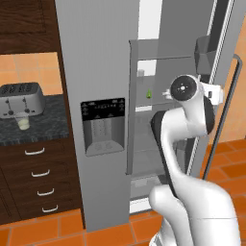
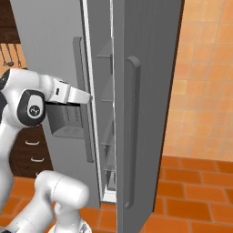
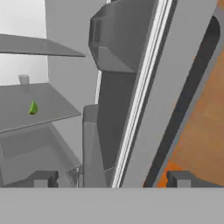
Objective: Grab a lemon wedge from the fridge and one ice cube from the ice bowl, and put them in the glass of lemonade.
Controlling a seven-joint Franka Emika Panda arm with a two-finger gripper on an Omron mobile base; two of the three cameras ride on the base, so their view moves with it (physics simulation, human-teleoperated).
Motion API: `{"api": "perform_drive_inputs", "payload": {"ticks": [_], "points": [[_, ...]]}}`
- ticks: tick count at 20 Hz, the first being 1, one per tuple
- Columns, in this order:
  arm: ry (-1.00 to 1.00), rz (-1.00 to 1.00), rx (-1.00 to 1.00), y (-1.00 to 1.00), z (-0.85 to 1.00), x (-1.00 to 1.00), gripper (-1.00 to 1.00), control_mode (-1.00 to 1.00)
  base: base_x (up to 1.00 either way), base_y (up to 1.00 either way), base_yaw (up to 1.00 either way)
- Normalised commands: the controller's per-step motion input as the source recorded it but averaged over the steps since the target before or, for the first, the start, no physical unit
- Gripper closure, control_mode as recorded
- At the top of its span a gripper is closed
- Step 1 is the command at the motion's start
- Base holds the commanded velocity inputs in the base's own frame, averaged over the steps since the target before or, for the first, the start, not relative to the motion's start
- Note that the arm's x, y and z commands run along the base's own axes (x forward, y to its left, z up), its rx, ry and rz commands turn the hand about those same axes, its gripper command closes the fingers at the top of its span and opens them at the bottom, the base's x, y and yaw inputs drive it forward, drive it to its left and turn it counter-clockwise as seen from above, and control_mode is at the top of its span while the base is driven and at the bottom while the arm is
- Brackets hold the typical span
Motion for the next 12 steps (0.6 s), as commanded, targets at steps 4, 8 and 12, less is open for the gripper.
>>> {"api": "perform_drive_inputs", "payload": {"ticks": [4,8,12], "points": [[0.07,-0.33,-0.23,0.63,-0.36,0.99,-1.0,-1.0,0.0,0.0,0.0],[0.02,-0.35,-0.03,-0.23,-0.18,0.15,-1.0,-1.0,0.0,0.0,0.0],[0.0,-0.31,0.0,-0.27,-0.06,0.18,-1.0,-1.0,0.0,0.0,0.0]]}}
